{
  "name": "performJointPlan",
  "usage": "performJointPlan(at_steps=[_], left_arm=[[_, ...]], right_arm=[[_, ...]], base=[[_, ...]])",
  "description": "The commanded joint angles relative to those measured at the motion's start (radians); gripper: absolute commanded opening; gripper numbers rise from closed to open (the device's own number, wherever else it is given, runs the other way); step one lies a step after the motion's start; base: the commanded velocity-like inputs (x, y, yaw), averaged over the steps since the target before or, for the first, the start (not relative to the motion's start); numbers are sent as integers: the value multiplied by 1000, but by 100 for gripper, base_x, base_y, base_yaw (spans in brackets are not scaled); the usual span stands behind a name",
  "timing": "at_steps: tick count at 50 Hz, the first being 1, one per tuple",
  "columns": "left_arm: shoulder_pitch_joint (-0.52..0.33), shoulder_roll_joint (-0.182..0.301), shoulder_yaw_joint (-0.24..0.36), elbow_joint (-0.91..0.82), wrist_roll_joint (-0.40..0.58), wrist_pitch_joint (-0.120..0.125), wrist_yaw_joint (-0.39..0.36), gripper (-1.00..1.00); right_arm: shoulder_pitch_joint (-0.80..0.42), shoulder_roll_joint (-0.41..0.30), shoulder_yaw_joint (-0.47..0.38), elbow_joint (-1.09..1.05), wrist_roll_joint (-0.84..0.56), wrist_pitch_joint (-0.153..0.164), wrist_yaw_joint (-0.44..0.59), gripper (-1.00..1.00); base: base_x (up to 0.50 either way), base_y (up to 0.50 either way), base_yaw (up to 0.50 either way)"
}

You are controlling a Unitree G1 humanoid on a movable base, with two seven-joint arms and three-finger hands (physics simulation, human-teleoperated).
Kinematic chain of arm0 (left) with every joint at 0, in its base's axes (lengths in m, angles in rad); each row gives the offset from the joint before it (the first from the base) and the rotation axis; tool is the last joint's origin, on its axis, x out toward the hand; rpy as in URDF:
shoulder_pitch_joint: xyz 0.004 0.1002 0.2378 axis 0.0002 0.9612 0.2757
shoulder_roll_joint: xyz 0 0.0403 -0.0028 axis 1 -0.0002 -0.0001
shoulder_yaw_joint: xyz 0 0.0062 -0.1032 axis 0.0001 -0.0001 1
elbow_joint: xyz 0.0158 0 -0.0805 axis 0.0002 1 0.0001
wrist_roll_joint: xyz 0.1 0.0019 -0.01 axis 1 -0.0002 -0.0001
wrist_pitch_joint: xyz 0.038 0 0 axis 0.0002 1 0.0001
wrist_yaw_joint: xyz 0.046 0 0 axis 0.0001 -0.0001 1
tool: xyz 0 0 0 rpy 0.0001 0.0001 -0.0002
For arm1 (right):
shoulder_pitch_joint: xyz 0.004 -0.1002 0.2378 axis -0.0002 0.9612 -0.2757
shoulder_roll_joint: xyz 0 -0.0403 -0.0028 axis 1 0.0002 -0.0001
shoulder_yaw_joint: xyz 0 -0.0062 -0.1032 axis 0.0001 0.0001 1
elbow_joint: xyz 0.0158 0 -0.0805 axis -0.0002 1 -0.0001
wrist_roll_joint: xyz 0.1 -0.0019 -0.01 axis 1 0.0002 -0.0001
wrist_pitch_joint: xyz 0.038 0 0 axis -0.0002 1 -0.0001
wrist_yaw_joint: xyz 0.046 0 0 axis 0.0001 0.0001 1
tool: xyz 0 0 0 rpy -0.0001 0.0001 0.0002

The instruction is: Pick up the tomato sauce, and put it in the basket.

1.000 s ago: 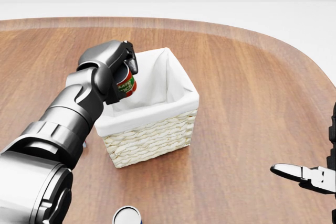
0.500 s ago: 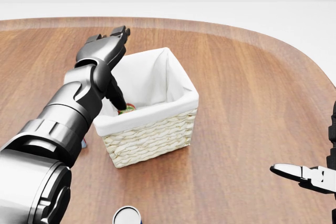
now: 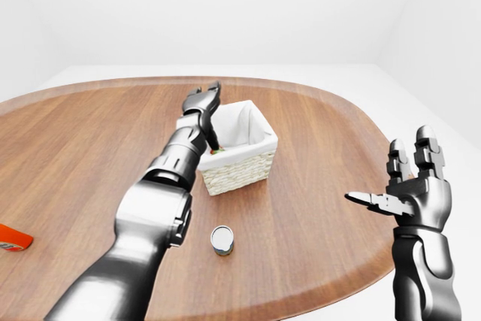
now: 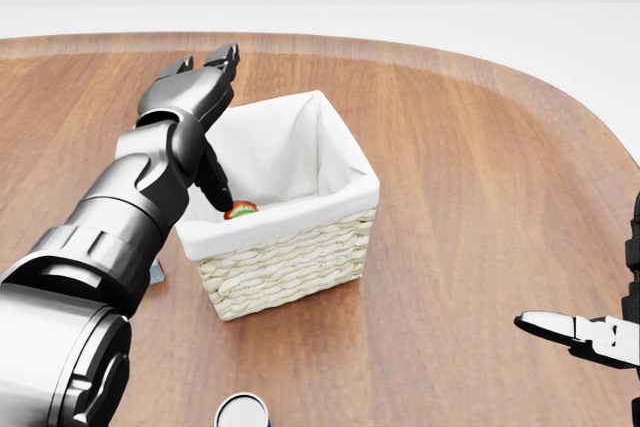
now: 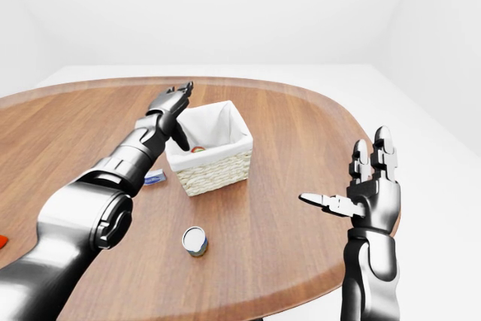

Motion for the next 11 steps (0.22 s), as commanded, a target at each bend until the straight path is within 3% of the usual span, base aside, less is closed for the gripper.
performJointPlan(at_steps=[1,11], left_arm=[[-18,13,-3,-1,15,0,-5,100],[-69,36,0,-3,27,0,-17,100]], right_arm=[[0,0,2,3,-1,-2,-1,100],[1,1,5,2,-4,-1,-2,100]], base=[[0,0,0],[0,0,0]])
